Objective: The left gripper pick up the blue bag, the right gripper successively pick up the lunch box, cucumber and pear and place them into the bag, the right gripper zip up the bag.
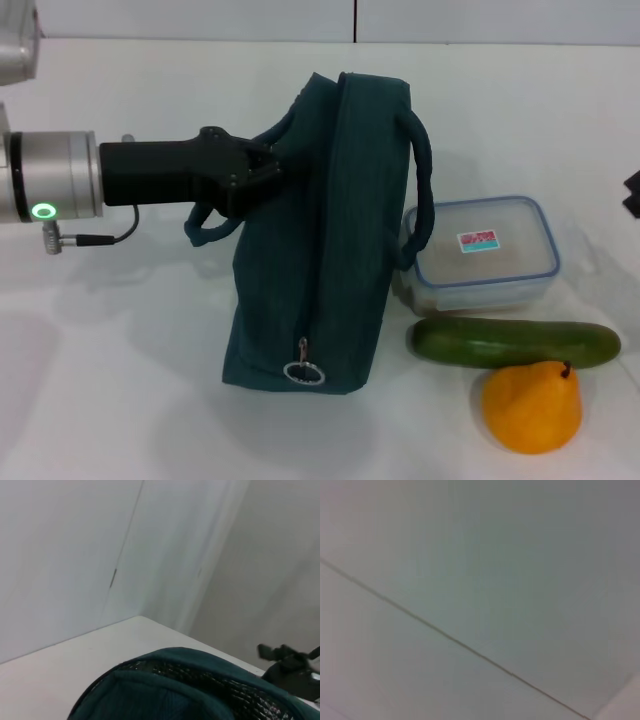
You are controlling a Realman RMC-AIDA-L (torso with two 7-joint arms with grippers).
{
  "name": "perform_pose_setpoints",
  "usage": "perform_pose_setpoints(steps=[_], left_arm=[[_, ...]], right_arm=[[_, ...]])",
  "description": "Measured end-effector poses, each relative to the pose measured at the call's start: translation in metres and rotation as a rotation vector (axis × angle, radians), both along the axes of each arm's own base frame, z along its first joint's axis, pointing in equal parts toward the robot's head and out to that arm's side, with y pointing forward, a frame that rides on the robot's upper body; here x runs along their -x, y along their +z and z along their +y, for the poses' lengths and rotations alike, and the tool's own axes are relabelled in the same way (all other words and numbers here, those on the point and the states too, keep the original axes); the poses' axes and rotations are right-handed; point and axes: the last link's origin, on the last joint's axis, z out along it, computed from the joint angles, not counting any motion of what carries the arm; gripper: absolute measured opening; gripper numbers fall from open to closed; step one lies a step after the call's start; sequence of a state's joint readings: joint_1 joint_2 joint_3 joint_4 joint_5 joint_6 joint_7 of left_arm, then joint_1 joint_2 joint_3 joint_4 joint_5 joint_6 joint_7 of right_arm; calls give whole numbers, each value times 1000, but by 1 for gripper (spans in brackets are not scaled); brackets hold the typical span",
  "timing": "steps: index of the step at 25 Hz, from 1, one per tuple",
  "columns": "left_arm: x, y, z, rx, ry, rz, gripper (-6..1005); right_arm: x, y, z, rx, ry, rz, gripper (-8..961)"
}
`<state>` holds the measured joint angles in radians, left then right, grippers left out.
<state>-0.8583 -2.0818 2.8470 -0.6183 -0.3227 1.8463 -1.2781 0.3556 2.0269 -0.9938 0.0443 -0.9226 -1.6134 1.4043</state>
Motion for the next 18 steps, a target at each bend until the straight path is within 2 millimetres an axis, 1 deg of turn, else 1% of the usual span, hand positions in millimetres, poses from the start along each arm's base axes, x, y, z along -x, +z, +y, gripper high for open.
perform_pose_setpoints(steps=[2, 3, 6, 12, 14, 18], left_arm=[[0, -1, 0, 2, -4, 2, 41], [0, -1, 0, 2, -4, 2, 41], [0, -2, 0, 7, -5, 12, 41], [1, -3, -1, -2, -26, 16, 41], [1, -4, -1, -7, -35, 19, 41], [0, -5, -1, -7, -43, 17, 40]], right_arm=[[-2, -2, 1, 23, -24, 7, 735], [-6, -7, 4, 69, -68, 22, 735], [-8, -11, 6, 102, -100, 34, 735], [-9, -20, 12, 176, -141, 46, 735], [-7, -25, 15, 209, -149, 44, 735], [1, -30, 22, 237, -130, 48, 733]])
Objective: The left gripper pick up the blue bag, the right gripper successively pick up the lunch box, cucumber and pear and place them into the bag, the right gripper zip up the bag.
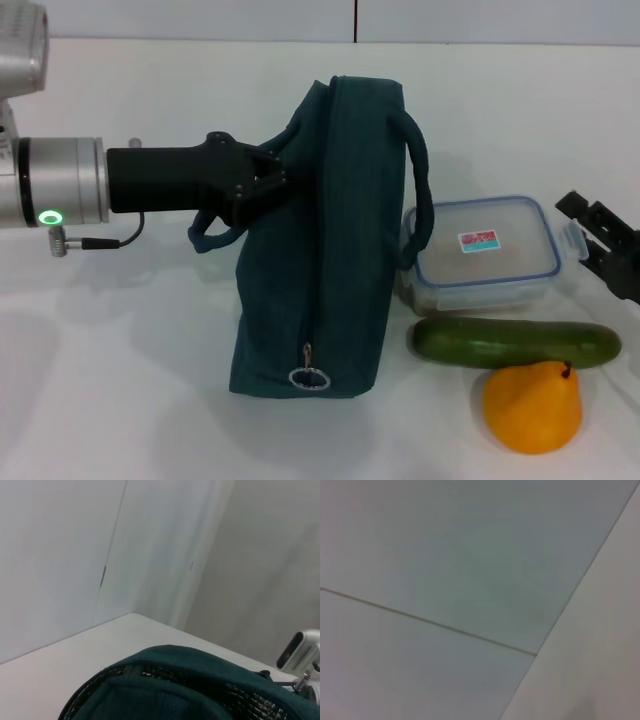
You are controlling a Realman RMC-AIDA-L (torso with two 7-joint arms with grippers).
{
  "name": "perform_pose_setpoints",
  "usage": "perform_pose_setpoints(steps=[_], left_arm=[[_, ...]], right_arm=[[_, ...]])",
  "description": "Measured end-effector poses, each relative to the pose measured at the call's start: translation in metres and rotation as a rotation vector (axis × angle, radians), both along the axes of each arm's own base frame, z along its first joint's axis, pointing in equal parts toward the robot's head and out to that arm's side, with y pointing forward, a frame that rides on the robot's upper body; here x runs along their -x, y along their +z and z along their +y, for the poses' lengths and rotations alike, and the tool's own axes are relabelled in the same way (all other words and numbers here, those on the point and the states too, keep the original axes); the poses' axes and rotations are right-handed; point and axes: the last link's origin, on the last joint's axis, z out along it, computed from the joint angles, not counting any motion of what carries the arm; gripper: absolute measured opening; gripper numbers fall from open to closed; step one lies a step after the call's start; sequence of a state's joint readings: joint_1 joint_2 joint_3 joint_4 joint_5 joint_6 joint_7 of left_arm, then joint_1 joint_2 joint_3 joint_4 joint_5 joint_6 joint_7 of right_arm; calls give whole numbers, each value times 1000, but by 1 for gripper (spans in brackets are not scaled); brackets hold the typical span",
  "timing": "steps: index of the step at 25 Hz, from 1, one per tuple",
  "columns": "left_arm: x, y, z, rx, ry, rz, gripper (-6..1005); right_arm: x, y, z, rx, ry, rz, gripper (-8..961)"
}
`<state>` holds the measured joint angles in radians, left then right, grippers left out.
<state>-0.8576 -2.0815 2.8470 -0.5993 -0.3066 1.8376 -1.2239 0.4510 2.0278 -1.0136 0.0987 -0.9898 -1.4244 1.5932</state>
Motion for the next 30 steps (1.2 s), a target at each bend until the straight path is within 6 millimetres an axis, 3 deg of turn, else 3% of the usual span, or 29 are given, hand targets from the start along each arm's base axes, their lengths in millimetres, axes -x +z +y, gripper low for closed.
perform_pose_setpoints(steps=[11, 24, 30], left_arm=[[0, -1, -1, -2, -12, -2, 40], [-6, -7, 0, 17, -23, -16, 40], [-7, -9, 1, 25, -26, 0, 40]], right_arm=[[20, 0, 22, 48, 72, 12, 721], [18, 15, 49, 34, 47, -43, 707], [13, 14, 45, 34, 28, -44, 700]])
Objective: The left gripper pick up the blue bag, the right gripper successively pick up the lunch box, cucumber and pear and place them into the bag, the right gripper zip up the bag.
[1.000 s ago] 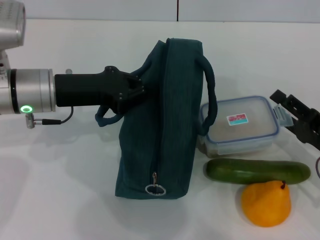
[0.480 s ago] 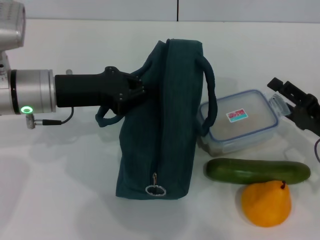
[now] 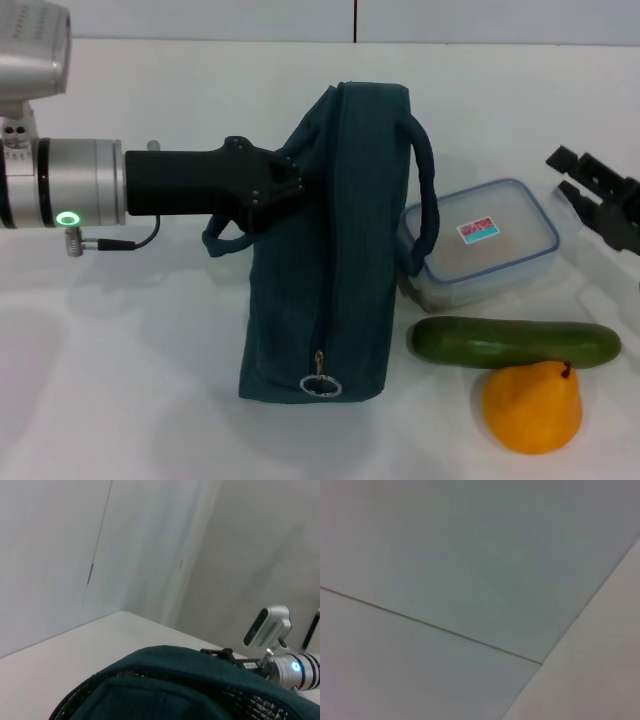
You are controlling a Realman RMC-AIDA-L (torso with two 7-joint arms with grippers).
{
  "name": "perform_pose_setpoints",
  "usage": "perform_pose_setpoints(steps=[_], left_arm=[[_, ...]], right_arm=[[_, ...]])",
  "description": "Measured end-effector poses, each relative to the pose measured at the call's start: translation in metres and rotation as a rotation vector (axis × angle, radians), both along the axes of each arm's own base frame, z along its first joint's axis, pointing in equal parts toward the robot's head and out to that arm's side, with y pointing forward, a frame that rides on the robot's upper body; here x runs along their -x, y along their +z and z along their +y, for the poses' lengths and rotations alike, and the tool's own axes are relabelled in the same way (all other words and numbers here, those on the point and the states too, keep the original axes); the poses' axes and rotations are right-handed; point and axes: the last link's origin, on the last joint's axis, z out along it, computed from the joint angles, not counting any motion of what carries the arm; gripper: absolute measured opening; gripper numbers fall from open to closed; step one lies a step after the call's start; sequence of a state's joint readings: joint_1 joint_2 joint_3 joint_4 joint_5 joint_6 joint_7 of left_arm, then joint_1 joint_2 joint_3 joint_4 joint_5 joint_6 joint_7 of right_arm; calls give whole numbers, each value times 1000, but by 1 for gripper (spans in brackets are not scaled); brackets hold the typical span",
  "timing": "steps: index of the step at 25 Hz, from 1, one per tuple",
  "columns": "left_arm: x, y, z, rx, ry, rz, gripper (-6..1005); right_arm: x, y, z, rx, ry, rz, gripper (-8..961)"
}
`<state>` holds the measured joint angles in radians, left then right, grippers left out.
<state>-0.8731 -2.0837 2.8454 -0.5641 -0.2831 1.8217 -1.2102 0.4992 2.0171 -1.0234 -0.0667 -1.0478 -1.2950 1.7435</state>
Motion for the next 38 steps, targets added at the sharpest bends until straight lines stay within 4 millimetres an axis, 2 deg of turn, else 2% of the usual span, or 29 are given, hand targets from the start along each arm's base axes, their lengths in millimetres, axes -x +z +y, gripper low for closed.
perform_pose_setpoints(steps=[10, 20, 38], left_arm=[[-3, -3, 0, 21, -11, 6, 40], [-6, -6, 0, 24, -37, 2, 40], [-8, -8, -1, 30, -44, -5, 40]], right_arm=[[-12, -13, -19, 35, -67, 16, 689], [2, -15, -13, 50, -25, 55, 678], [9, -17, 3, 54, -26, 23, 643]])
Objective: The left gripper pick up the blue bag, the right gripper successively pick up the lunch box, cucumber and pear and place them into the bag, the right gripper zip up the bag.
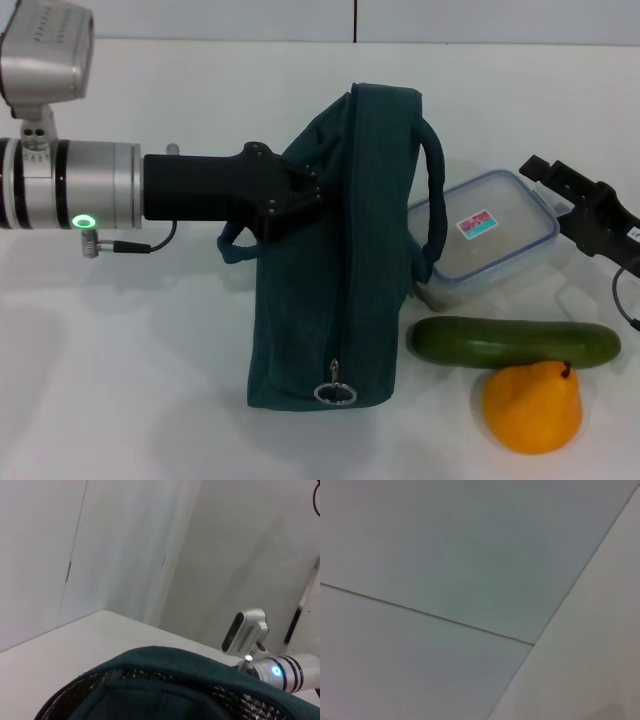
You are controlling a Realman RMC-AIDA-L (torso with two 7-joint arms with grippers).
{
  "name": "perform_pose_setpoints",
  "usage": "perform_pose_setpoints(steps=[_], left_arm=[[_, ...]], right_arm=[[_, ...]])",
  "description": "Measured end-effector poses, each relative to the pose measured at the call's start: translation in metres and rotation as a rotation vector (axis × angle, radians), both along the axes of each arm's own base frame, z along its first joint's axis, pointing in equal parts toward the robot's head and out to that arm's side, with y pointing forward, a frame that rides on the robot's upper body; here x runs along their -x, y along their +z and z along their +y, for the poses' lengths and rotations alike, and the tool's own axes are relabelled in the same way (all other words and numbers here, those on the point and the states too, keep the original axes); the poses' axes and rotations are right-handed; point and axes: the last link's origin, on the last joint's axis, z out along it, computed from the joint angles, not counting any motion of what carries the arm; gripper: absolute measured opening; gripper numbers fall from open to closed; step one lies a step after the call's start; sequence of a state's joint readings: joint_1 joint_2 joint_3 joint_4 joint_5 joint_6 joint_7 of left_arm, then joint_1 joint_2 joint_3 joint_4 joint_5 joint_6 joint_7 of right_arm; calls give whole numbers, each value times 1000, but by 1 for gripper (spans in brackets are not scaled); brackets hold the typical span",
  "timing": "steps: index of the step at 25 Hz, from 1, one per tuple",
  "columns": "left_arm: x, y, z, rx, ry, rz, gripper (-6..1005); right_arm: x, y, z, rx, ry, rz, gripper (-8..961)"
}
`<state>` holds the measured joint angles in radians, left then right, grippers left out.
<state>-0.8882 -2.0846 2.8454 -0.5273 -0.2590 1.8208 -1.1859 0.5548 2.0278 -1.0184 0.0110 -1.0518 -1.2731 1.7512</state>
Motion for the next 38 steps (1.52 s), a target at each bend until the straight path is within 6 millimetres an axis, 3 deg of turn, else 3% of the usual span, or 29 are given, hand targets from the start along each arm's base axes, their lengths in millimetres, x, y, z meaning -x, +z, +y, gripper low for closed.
perform_pose_setpoints(steps=[17, 30, 38], left_arm=[[0, 0, 3, -24, -12, 18, 40], [0, 1, 5, -29, -5, 13, 40], [-6, 10, 11, -50, 39, -54, 40]], right_arm=[[1, -3, 11, 6, -21, -38, 644], [5, -3, 12, -5, 14, -57, 296], [3, 0, 7, -42, 54, -93, 155]])
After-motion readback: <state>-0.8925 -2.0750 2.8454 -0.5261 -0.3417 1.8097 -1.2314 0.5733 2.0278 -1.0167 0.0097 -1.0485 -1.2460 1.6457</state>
